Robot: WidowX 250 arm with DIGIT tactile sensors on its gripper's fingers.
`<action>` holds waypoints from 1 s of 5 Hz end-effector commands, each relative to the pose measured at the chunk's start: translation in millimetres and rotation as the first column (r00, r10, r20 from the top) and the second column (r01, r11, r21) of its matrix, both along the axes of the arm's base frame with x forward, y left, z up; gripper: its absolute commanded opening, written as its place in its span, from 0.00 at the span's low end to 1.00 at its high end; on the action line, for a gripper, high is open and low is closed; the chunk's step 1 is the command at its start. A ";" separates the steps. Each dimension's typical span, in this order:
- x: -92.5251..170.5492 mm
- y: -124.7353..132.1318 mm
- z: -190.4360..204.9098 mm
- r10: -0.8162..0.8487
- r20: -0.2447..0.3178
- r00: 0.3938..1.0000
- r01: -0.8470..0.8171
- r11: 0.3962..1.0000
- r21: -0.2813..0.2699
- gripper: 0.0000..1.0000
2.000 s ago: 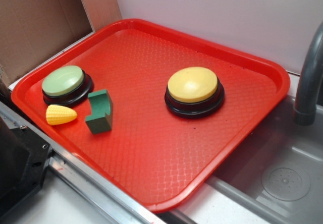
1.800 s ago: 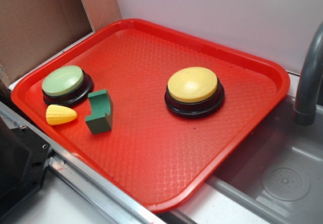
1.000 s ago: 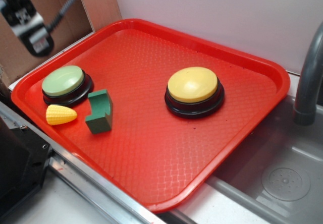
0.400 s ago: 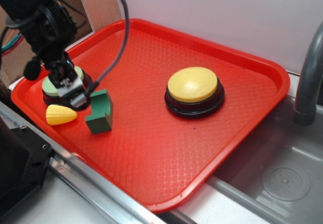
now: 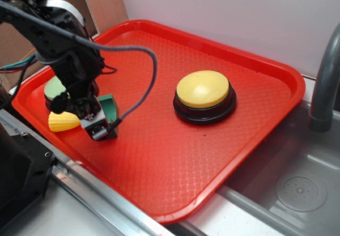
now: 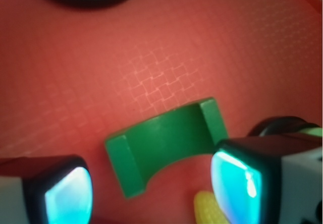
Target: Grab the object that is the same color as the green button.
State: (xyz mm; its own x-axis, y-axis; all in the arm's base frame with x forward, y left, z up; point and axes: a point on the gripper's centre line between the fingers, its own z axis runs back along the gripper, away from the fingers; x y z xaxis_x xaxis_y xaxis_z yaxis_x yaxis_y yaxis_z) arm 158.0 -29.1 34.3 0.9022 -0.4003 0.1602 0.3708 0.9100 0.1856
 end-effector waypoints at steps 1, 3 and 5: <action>1.7 -8.6 -14.7 -0.057 0.027 0.998 0.056 0.997 0.053 1.00; 1.8 -9.4 -17.2 -0.048 0.045 0.998 0.045 0.996 0.072 0.00; 4.4 -6.9 -19.0 -0.041 0.032 0.999 0.038 0.995 0.088 0.00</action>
State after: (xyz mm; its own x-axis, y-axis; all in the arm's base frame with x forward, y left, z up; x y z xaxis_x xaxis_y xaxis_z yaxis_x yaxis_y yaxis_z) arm 158.0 -36.1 14.1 0.8845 -0.4436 0.1444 0.3950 0.8768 0.2743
